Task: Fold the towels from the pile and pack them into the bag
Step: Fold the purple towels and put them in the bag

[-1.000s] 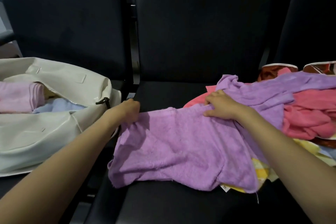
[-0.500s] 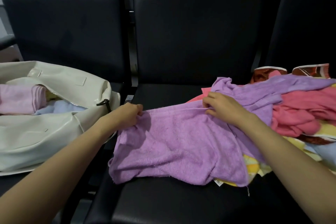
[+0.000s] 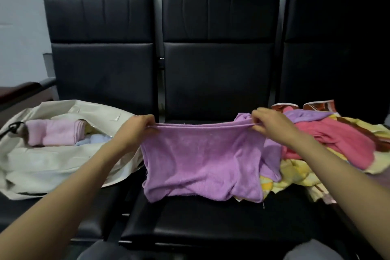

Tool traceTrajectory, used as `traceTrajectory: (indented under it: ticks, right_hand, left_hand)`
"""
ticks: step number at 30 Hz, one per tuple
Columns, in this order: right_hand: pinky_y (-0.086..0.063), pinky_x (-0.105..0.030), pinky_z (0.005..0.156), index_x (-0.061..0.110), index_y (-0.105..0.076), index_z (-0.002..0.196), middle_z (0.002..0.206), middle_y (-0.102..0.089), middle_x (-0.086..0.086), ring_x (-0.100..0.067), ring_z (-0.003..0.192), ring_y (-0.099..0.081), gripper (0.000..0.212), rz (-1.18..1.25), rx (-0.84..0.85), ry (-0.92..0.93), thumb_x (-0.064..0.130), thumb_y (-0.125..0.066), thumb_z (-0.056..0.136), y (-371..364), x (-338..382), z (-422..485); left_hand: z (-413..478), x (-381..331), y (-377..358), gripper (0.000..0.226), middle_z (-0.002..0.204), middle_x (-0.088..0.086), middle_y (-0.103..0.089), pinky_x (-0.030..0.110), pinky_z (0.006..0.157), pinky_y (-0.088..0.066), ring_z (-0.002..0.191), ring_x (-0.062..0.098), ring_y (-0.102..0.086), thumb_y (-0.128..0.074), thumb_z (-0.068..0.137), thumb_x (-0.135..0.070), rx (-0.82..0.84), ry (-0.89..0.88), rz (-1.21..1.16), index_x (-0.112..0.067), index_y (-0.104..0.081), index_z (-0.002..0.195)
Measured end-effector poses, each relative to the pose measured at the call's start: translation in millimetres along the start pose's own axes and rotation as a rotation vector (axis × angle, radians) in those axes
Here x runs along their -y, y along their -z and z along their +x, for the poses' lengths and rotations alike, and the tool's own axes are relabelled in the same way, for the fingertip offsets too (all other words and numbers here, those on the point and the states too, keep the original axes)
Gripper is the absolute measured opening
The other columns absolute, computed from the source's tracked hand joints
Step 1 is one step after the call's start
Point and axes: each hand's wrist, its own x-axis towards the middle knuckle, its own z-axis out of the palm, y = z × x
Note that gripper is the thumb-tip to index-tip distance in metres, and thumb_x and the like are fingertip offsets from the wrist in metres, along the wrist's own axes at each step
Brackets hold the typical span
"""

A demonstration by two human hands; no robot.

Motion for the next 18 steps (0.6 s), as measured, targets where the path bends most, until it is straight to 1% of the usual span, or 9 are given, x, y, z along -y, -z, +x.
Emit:
traceTrajectory:
  ticks: [2,5,7,8,10,12,14,16,18]
  right_hand:
    - [-0.042,-0.036,0.065,0.011,-0.057,0.075,0.076,-0.051,0.001,-0.025,0.072,-0.055,0.019,0.038,-0.116,-0.069,0.016,-0.074,0.08,32,6,-2]
    - [-0.045,-0.038,0.065,0.017,-0.054,0.07,0.072,-0.051,0.001,-0.025,0.069,-0.054,0.025,0.067,-0.28,-0.125,0.02,-0.078,0.077,78,15,-3]
    - [-0.043,-0.036,0.065,0.017,-0.053,0.07,0.072,-0.051,0.001,-0.024,0.069,-0.052,0.025,0.095,-0.392,-0.149,0.021,-0.077,0.078,105,22,-4]
    - [-0.04,-0.033,0.064,0.017,-0.053,0.071,0.073,-0.051,0.0,-0.022,0.069,-0.051,0.024,0.115,-0.458,-0.16,0.021,-0.076,0.079,118,25,-5]
    - [-0.037,-0.025,0.062,0.016,-0.056,0.075,0.079,-0.054,-0.001,-0.019,0.072,-0.051,0.019,0.175,-0.566,-0.18,0.018,-0.073,0.082,135,31,-9]
    - [-0.035,-0.014,0.061,0.016,-0.06,0.08,0.083,-0.059,-0.003,-0.016,0.074,-0.052,0.013,0.235,-0.587,-0.202,0.015,-0.072,0.083,143,34,-16]
    - [-0.035,-0.007,0.061,0.016,-0.064,0.081,0.085,-0.064,-0.006,-0.013,0.071,-0.052,0.01,0.264,-0.591,-0.209,0.015,-0.074,0.082,144,34,-22]
    - [-0.038,-0.004,0.061,0.016,-0.067,0.082,0.083,-0.065,-0.004,-0.006,0.066,-0.052,0.009,0.317,-0.662,-0.195,0.017,-0.075,0.081,149,37,-25]
    - [-0.038,-0.002,0.063,0.017,-0.067,0.084,0.079,-0.064,0.001,0.003,0.069,-0.055,0.009,0.393,-0.778,-0.148,0.019,-0.076,0.081,158,43,-27]
  left_hand:
    - [1,-14,20,0.026,0.068,-0.001,-0.055,0.032,0.057,-0.036,0.066,0.02,-0.051,-0.07,0.083,-0.018,-0.065,0.015,-0.057,-0.021,-0.049,0.068]
    - [11,-39,54,0.027,0.073,0.002,-0.057,0.031,0.056,-0.037,0.072,0.023,-0.055,-0.07,0.082,-0.012,-0.158,0.014,-0.098,-0.019,-0.049,0.068]
    - [18,-57,81,0.022,0.077,0.002,-0.057,0.021,0.053,-0.035,0.075,0.021,-0.053,-0.07,0.082,-0.01,-0.261,0.003,-0.132,-0.015,-0.052,0.071]
    - [20,-67,93,0.02,0.079,0.002,-0.057,0.019,0.052,-0.032,0.076,0.019,-0.052,-0.07,0.082,-0.009,-0.322,0.006,-0.154,-0.014,-0.053,0.074]
    - [21,-82,112,0.015,0.083,0.002,-0.058,0.02,0.053,-0.031,0.079,0.017,-0.052,-0.068,0.082,-0.005,-0.432,0.012,-0.223,-0.012,-0.056,0.077]
    - [17,-90,121,0.012,0.086,0.003,-0.061,0.016,0.055,-0.035,0.082,0.017,-0.054,-0.066,0.081,0.0,-0.483,0.014,-0.307,-0.011,-0.06,0.081]
    - [11,-92,122,0.011,0.087,0.004,-0.064,0.017,0.06,-0.038,0.083,0.015,-0.056,-0.067,0.08,0.001,-0.502,0.021,-0.369,-0.01,-0.065,0.083]
    - [6,-93,122,0.013,0.086,0.002,-0.066,0.018,0.065,-0.04,0.083,0.014,-0.058,-0.066,0.08,0.001,-0.554,0.026,-0.421,-0.01,-0.07,0.086]
    - [4,-95,127,0.013,0.083,-0.003,-0.066,0.019,0.067,-0.043,0.079,0.01,-0.059,-0.066,0.081,-0.002,-0.646,0.004,-0.528,-0.013,-0.07,0.087]
